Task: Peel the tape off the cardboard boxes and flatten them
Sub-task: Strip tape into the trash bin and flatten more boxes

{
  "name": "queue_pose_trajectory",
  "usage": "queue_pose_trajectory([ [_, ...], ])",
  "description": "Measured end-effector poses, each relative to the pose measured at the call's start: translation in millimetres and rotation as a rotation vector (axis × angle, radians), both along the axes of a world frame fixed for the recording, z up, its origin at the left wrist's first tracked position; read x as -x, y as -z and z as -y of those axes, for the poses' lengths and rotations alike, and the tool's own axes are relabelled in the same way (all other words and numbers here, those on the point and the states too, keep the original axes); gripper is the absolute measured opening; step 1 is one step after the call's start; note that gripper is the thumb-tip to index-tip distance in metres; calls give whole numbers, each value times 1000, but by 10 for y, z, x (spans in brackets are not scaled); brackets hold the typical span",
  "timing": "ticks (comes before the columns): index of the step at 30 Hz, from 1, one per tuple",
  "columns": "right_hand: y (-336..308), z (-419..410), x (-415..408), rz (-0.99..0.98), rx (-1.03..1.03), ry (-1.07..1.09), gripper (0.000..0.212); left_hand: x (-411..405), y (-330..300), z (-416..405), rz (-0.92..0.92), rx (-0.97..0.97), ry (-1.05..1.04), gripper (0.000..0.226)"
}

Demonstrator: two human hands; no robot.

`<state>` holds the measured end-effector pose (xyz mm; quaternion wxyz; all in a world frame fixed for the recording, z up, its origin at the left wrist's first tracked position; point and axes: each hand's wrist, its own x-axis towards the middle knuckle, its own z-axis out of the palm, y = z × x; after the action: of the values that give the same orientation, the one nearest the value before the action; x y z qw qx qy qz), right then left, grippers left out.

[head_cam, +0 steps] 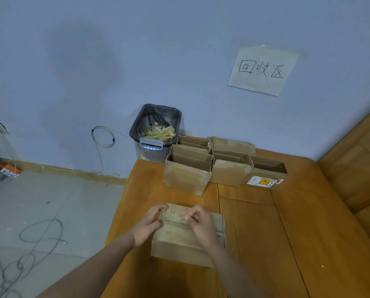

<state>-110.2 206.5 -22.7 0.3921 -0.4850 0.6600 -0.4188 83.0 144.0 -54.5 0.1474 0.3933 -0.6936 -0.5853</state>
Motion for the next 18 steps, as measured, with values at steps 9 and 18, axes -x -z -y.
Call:
queue_pose_trajectory([
  [9, 168, -138, 33, -238, -7, -117, 14, 52, 219, -140, 175, 146, 41, 54],
  [18, 267, -2, -223, -458, -31, -29, 36, 171, 316, -95, 461, 361, 191, 121],
])
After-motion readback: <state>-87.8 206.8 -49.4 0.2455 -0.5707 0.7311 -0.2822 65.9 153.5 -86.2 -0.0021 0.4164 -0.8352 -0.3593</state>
